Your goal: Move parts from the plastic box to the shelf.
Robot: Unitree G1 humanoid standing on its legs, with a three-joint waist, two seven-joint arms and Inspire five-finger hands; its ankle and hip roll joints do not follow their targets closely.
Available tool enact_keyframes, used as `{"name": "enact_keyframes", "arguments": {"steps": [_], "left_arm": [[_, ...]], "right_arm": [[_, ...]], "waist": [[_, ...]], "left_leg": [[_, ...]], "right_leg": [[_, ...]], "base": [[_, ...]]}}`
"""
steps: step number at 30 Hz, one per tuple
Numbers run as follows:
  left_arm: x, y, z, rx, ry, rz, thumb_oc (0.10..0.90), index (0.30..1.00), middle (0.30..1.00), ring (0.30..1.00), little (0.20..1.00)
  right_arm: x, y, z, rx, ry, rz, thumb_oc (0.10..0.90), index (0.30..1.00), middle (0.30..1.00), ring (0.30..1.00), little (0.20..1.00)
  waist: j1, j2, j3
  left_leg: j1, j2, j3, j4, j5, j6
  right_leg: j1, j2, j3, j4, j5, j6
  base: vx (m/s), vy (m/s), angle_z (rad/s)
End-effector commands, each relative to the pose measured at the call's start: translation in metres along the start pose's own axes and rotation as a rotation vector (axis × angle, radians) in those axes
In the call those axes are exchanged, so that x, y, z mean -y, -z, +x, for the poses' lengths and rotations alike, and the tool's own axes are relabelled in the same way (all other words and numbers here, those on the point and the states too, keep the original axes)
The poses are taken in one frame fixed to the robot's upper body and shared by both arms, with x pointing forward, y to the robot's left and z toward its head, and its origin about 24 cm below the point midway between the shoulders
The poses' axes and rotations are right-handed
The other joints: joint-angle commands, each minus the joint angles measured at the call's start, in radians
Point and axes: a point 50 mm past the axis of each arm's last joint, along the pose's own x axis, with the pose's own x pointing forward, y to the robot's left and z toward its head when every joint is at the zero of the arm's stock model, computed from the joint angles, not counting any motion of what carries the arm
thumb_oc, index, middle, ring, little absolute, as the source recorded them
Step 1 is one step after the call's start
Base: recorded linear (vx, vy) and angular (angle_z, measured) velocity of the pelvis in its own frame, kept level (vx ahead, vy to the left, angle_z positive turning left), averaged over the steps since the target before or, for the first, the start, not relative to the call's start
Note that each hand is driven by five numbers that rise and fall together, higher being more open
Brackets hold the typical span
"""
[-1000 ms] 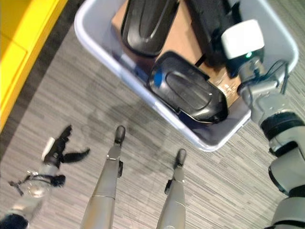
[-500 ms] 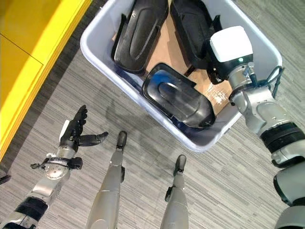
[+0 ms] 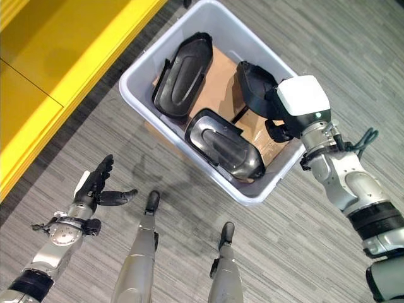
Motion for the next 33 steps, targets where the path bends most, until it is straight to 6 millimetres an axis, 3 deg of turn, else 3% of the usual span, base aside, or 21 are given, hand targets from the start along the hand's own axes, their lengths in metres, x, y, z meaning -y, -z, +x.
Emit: {"name": "enact_keyframes", "arguments": {"steps": [1, 6, 10, 18, 22, 24, 29, 33], "left_arm": [[-0.008, -0.007, -0.006, 0.064, 0.004, 0.054, 0.9, 1.0, 1.0, 1.0, 1.0], [-0.008, 0.002, -0.011, 0.03, 0.019, 0.06, 0.9, 1.0, 1.0, 1.0, 1.0], [-0.006, 0.017, -0.022, -0.036, 0.043, 0.079, 0.9, 1.0, 1.0, 1.0, 1.0], [0.002, 0.033, -0.034, -0.099, 0.067, 0.075, 0.9, 1.0, 1.0, 1.0, 1.0], [0.009, 0.038, -0.039, -0.116, 0.074, 0.063, 0.9, 1.0, 1.0, 1.0, 1.0], [0.013, 0.041, -0.042, -0.127, 0.066, 0.045, 0.9, 1.0, 1.0, 1.0, 1.0], [0.02, 0.043, -0.047, -0.133, 0.063, 0.012, 0.9, 1.0, 1.0, 1.0, 1.0], [0.022, 0.045, -0.053, -0.139, 0.067, 0.007, 0.9, 1.0, 1.0, 1.0, 1.0]], "right_arm": [[0.029, -0.001, 0.005, 0.005, 0.175, 0.069, 0.4, 0.3, 0.3, 0.3, 0.3], [0.018, -0.008, -0.01, 0.021, 0.15, 0.129, 0.4, 0.3, 0.3, 0.3, 0.3], [0.009, -0.015, -0.028, 0.049, 0.11, 0.165, 0.4, 0.3, 0.3, 0.3, 0.3], [0.017, -0.031, -0.044, 0.134, 0.128, 0.197, 0.4, 0.3, 0.3, 0.3, 0.3], [0.018, -0.039, -0.046, 0.161, 0.147, 0.227, 0.4, 0.3, 0.3, 0.3, 0.3], [0.016, -0.046, -0.046, 0.173, 0.167, 0.273, 0.4, 0.3, 0.3, 0.3, 0.3], [0.012, -0.06, -0.041, 0.205, 0.191, 0.35, 0.4, 0.3, 0.3, 0.3, 0.3], [0.017, -0.069, -0.029, 0.246, 0.229, 0.373, 0.4, 0.3, 0.3, 0.3, 0.3]], "waist": [[-0.006, -0.032, -0.134], [-0.011, -0.046, -0.168], [-0.025, -0.061, -0.237], [-0.047, -0.075, -0.34], [-0.054, -0.07, -0.367], [-0.054, -0.062, -0.383], [-0.041, -0.044, -0.376], [-0.014, -0.012, -0.355]], "left_leg": [[0.089, -0.001, 0.041, -0.106, 0.021, 0.04], [0.13, 0.008, 0.043, -0.098, 0.009, 0.041], [0.194, 0.029, 0.045, -0.11, 0.002, 0.038], [0.304, 0.073, 0.059, -0.122, -0.007, 0.027], [0.33, 0.091, 0.055, -0.107, -0.004, 0.024], [0.35, 0.117, 0.043, -0.094, 0.001, 0.016], [0.358, 0.161, 0.01, -0.091, 0.036, -0.001], [0.346, 0.214, -0.054, -0.176, 0.139, -0.027]], "right_leg": [[0.07, 0.059, -0.013, 0.044, -0.026, -0.04], [0.102, 0.069, -0.007, 0.055, -0.044, -0.045], [0.148, 0.089, 0.001, 0.057, -0.061, -0.049], [0.221, 0.139, 0.03, 0.101, -0.122, -0.068], [0.246, 0.167, 0.044, 0.121, -0.148, -0.085], [0.272, 0.209, 0.054, 0.139, -0.185, -0.108], [0.3, 0.269, 0.056, 0.135, -0.209, -0.146], [0.298, 0.324, 0.038, 0.116, -0.209, -0.175]], "base": [[0.0, 0.0, 0.0], [0.01, -0.005, -0.02], [0.02, -0.014, -0.02], [0.0, -0.025, -0.11], [-0.04, -0.048, -0.06], [-0.08, -0.135, -0.11], [-0.09, -0.15, -0.05], [-0.14, -0.123, 0.21]]}}
